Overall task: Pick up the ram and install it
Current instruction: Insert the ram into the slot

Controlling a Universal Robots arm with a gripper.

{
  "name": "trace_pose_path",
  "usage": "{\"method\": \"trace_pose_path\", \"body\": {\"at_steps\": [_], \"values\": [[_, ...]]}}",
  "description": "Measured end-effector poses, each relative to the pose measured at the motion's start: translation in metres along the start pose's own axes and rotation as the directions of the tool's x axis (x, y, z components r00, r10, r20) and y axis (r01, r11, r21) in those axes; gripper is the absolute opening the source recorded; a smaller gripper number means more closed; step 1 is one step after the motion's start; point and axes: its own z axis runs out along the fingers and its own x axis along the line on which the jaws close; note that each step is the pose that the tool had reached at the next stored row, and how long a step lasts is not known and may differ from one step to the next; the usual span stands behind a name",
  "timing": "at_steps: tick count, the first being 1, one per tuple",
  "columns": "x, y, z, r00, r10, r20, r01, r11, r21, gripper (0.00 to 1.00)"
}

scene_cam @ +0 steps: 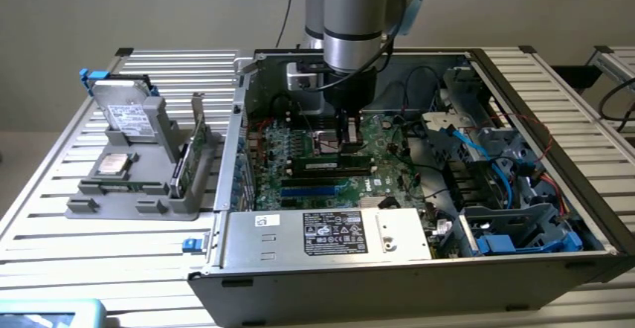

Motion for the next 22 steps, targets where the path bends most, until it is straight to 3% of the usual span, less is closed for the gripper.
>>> {"method": "trace_pose_path", "body": {"at_steps": [22], "values": [[0.0014, 0.0027, -0.0001, 1.0, 0.001, -0.0012, -0.001, 0.9999, 0.0102, 0.13]]}}
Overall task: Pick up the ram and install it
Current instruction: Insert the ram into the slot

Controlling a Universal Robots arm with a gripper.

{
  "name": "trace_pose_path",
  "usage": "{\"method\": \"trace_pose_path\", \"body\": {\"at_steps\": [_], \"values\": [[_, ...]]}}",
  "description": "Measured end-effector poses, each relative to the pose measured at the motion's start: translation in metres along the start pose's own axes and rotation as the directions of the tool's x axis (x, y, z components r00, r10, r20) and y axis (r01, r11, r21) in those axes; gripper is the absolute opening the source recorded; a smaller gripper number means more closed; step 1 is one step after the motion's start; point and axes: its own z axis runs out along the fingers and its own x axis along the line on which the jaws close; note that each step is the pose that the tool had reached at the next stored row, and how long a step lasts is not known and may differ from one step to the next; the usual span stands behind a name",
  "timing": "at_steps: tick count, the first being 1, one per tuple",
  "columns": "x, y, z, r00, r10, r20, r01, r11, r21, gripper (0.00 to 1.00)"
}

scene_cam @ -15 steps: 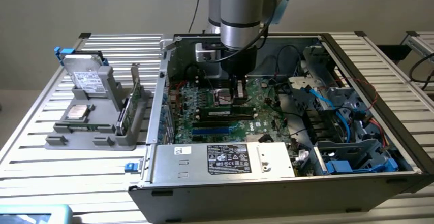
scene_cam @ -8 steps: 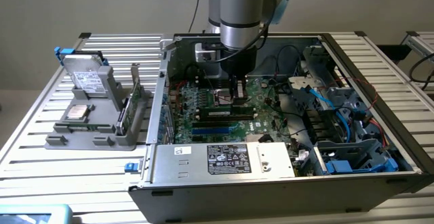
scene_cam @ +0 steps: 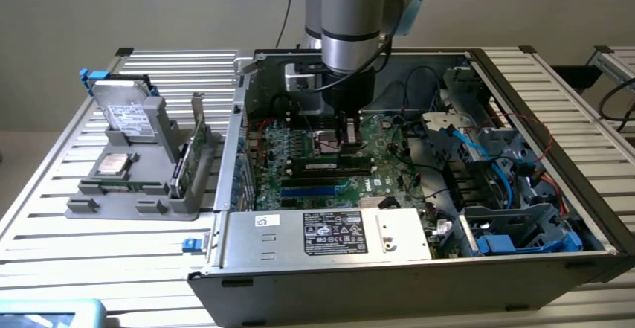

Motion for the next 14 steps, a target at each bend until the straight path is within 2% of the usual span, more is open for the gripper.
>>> {"method": "trace_pose_path", "body": {"at_steps": [10, 12, 13, 14], "values": [[-0.0001, 0.0023, 0.0005, 1.0, 0.0, 0.0003, 0.0, 1.0, 0.0024, 0.13], [-0.0001, 0.0027, 0.0005, 1.0, 0.001, 0.0003, -0.001, 1.0, 0.002, 0.14], [-0.0001, 0.0027, 0.0005, 1.0, 0.001, 0.0003, -0.001, 1.0, 0.0024, 0.2], [-0.0001, 0.0027, 0.0005, 1.0, 0.001, 0.0003, -0.001, 1.0, 0.0027, 0.2]]}}
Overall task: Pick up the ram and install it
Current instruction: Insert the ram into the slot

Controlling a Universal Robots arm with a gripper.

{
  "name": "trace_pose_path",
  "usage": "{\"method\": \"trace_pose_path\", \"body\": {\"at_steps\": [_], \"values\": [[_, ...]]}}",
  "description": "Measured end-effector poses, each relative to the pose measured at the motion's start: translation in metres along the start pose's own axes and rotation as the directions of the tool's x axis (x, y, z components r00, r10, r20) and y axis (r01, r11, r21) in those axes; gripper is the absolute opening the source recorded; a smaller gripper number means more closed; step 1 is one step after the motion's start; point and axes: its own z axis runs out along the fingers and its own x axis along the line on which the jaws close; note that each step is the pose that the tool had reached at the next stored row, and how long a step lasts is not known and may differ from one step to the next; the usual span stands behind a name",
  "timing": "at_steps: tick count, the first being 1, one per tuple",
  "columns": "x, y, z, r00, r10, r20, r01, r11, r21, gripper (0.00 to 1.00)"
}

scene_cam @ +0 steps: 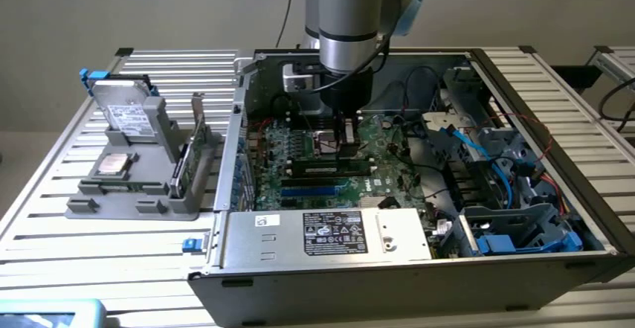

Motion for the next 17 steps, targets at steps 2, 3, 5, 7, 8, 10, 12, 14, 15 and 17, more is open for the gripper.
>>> {"method": "trace_pose_path", "body": {"at_steps": [2, 3, 5, 7, 8, 10, 12, 14, 15, 17], "values": [[0.0, -0.0001, 0.0, 1.0, 0.0, 0.0, 0.0, 1.0, 0.0002, 0.27], [0.0, -0.0001, 0.0, 1.0, 0.0, 0.0, 0.0, 1.0, 0.0003, 0.27], [0.0, -0.0001, -0.0003, 1.0, 0.0, -0.0002, 0.0, 1.0, 0.0004, 0.27], [0.0, -0.0006, -0.0018, 1.0, 0.0, -0.0002, 0.0, 1.0, 0.0004, 0.27], [0.0, -0.0014, -0.0031, 1.0, 0.0, -0.0002, 0.0, 1.0, 0.0004, 0.27], [0.001, -0.004, -0.0063, 1.0, 0.0, -0.0002, 0.0, 1.0, 0.0001, 0.27], [0.003, -0.0067, -0.0088, 1.0, 0.0, -0.0001, 0.0, 1.0, -0.001, 0.27], [0.004, -0.0091, -0.0111, 1.0, -0.001, 0.0003, 0.001, 1.0, -0.0036, 0.27], [0.004, -0.0103, -0.0123, 1.0, -0.001, 0.0006, 0.001, 1.0, -0.0054, 0.27], [0.006, -0.0125, -0.0148, 1.0, -0.002, 0.0012, 0.002, 0.9999, -0.0106, 0.27]]}}
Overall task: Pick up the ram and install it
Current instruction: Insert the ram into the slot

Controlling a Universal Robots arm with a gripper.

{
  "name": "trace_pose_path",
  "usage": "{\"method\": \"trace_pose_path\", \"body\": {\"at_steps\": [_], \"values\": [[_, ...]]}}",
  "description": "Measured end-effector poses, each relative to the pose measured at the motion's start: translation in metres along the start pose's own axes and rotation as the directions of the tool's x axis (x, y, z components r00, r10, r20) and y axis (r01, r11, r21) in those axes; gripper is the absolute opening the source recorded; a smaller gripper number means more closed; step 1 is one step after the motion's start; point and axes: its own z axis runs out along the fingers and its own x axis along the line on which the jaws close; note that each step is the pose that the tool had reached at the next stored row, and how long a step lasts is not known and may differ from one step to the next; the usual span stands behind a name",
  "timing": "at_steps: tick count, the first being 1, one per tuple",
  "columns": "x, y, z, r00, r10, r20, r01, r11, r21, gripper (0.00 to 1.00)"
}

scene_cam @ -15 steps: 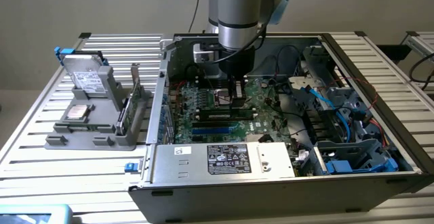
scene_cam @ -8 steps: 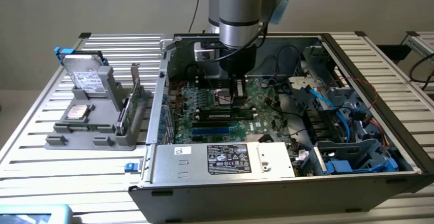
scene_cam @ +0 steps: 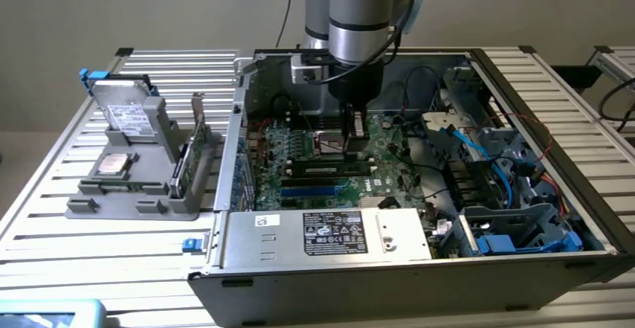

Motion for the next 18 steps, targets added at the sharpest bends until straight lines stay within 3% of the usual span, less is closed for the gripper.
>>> {"method": "trace_pose_path", "body": {"at_steps": [6, 9, 11, 18], "values": [[0.004, -0.0079, -0.0044, 1.0, -0.003, 0.005, 0.003, 0.9998, -0.0194, 0.27], [0.007, -0.011, -0.005, 0.9999, -0.004, 0.0101, 0.005, 0.9994, -0.0331, 0.27], [0.007, -0.0111, -0.0049, 0.9999, -0.004, 0.0134, 0.005, 0.9994, -0.0338, 0.27], [0.007, -0.0111, -0.0049, 0.9999, -0.004, 0.0134, 0.005, 0.9994, -0.0339, 0.27]]}}
